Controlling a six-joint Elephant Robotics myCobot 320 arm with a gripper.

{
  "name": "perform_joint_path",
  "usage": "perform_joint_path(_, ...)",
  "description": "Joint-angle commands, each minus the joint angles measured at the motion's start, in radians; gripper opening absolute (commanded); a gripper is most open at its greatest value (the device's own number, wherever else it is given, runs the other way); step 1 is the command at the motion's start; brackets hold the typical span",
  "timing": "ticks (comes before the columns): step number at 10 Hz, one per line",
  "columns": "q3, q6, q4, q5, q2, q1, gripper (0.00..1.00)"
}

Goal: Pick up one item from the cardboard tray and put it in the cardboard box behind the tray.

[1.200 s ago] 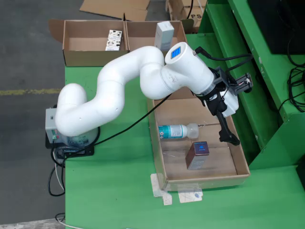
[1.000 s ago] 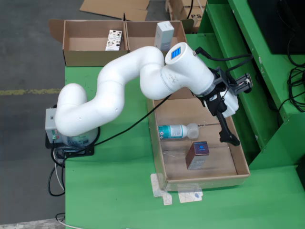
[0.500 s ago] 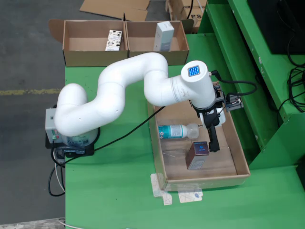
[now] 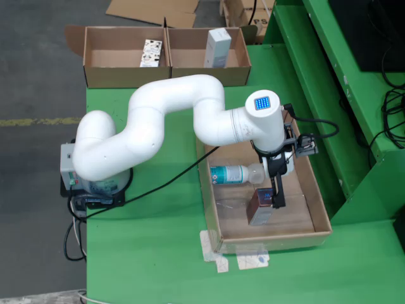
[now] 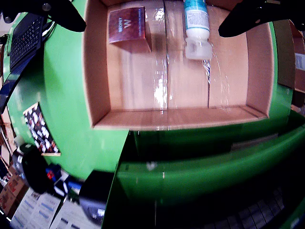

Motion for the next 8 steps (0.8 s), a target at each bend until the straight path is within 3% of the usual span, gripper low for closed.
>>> perform_joint_path(1,-0.182,0.006,0.054,-0.014,0.073,0.009,1.0)
perform_joint_path(8,-0.159,0.011,0.052,-0.021,0.039,0.006,1.0)
